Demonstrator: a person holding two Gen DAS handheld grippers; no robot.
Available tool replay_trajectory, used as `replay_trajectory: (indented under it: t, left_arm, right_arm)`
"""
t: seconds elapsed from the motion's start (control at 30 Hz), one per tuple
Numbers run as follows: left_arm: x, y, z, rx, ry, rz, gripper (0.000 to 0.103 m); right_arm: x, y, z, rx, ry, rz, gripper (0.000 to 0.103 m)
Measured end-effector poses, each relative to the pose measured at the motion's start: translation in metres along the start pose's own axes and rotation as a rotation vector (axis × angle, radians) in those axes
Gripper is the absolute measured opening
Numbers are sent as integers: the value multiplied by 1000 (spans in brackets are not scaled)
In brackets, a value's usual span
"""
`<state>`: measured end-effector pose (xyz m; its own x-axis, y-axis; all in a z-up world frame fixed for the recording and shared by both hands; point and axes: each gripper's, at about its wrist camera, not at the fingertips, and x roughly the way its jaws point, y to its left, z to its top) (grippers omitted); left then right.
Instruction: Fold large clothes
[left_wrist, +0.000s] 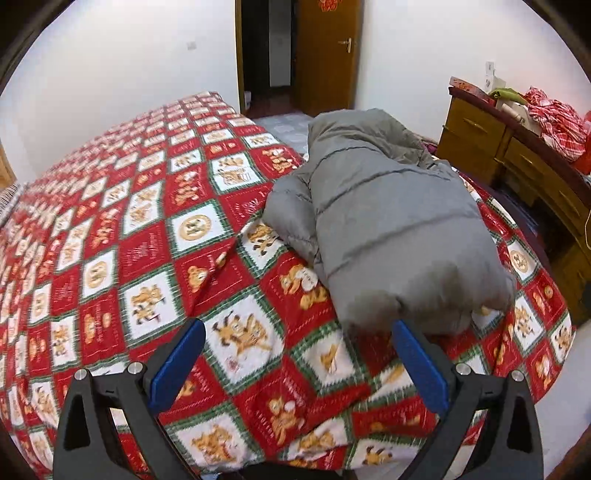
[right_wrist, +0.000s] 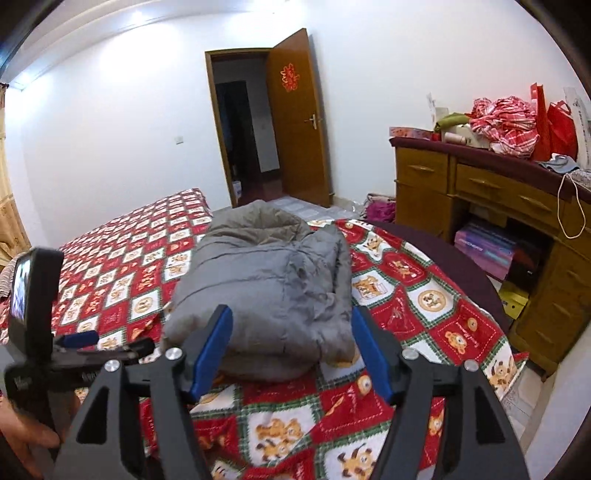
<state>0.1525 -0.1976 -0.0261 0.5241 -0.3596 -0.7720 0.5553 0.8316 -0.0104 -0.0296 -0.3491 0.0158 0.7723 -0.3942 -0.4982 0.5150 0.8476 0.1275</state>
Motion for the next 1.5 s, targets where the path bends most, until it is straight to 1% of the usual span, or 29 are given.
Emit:
replay_trajectory:
  t: [0.07,0.13,0.27,0.33,0.4,0.47,0.53,0.57,0.63,0.77,0.9,0.97,1.1,1.23,1.33,1.5]
  left_arm:
    - [-13,-2,-10,14,-25,4,101]
    - [-24,-1,-16,18,-42,2,101]
    - [-51,2,-28,17,-92,20,101]
    - [-66,1,-31,12,-109,33,101]
    - [-84,3,-33,1,-152,24,101]
    - [-103,2,-33,-1,-202,35,101]
    - [-119,-1,-33,9,-247,51,101]
    - [-126,-3,-34,15,-270,51,101]
    - [-138,-3,-35,10,-300,42,101]
    - [-154,-5,-36,10,-338,18,101]
    - [-165,-8,-38,16,-393,60,101]
    - [-167,-9,-39,17,-409,69,101]
    - [-164,-8,-38,12,-398,61,101]
    - [-161,-10,-38,21,-394,80,101]
    - [-159,-10,-38,20,-386,74,101]
    - [-158,-11,-39,26,-392,78,101]
  right_arm:
    - [-8,5,1,-14,-10,8,71]
    - [-17,11,1,-47,-25,-9,74]
    - [-34,17,0,-84,-39,-3,75]
    - [-47,19,2,-95,-69,-1,75]
    - [-66,22,8,-97,-121,10,76]
    - [-83,23,14,-97,-176,25,79]
    - [-101,26,19,-99,-232,44,85]
    - [-108,27,21,-102,-255,54,86]
    - [-117,30,24,-112,-289,62,86]
    - [-124,29,27,-120,-343,42,87]
    - [-119,24,29,-89,-347,41,87]
    - [-114,24,29,-86,-337,39,87]
    - [-113,23,26,-77,-333,40,87]
    - [-114,22,24,-76,-331,38,87]
    - [-113,22,23,-78,-326,40,87]
    - [-112,20,24,-76,-318,43,87]
